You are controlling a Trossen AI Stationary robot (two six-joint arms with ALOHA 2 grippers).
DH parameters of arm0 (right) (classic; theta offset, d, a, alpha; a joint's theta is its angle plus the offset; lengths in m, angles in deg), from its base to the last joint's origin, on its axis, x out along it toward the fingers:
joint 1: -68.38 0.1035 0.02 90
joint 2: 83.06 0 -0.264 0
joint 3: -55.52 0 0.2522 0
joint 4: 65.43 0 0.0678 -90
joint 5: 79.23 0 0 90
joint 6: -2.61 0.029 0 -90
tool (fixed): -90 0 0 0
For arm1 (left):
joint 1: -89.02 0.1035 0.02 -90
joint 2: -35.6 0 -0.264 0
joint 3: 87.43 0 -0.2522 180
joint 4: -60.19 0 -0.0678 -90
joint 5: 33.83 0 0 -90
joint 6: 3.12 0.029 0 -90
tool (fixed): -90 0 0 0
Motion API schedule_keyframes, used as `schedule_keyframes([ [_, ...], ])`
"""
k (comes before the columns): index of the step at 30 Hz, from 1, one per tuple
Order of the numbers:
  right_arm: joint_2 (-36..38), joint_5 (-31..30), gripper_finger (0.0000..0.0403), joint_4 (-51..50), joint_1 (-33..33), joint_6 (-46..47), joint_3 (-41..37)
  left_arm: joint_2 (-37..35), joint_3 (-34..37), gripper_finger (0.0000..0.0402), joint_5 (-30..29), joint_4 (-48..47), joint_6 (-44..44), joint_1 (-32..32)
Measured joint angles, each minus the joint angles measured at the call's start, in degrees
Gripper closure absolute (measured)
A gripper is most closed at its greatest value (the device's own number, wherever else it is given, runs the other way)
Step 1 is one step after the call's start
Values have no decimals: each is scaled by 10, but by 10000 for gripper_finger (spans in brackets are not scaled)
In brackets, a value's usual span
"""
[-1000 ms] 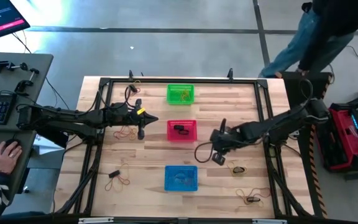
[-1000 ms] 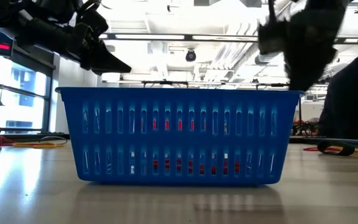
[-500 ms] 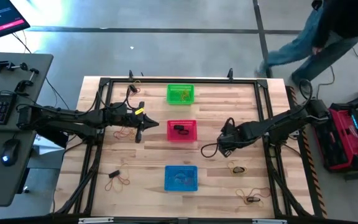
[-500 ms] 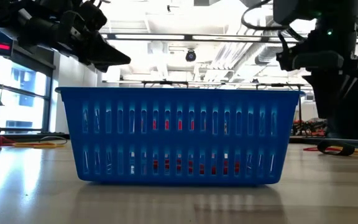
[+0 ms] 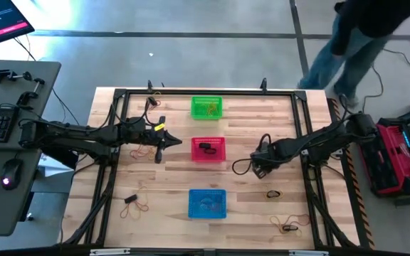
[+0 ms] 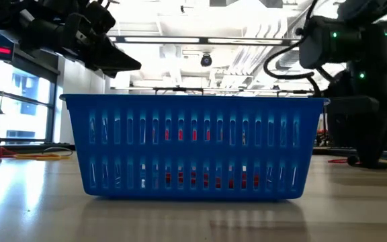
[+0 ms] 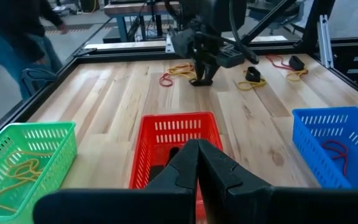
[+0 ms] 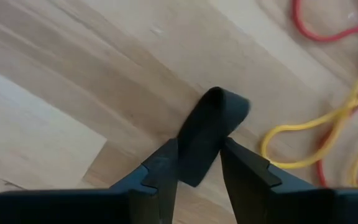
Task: Sort rubber bands into baskets
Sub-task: Put the black rubber band into the red bin
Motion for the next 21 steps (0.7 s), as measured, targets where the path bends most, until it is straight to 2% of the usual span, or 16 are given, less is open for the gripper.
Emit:
schedule_keyframes([
  [4, 0, -1, 304, 6, -6, 3, -7, 0, 0, 401, 0, -1, 0, 0],
  [11, 0, -13, 395, 1, -6, -35, -7, 0, 0, 401, -1, -3, 0, 0],
  [15, -1, -33, 394, -21, -6, -51, 20, 0, 0, 401, -1, -4, 0, 0],
  [21, -1, -84, 399, -37, -1, -114, 116, 0, 0, 401, -1, -5, 0, 0],
])
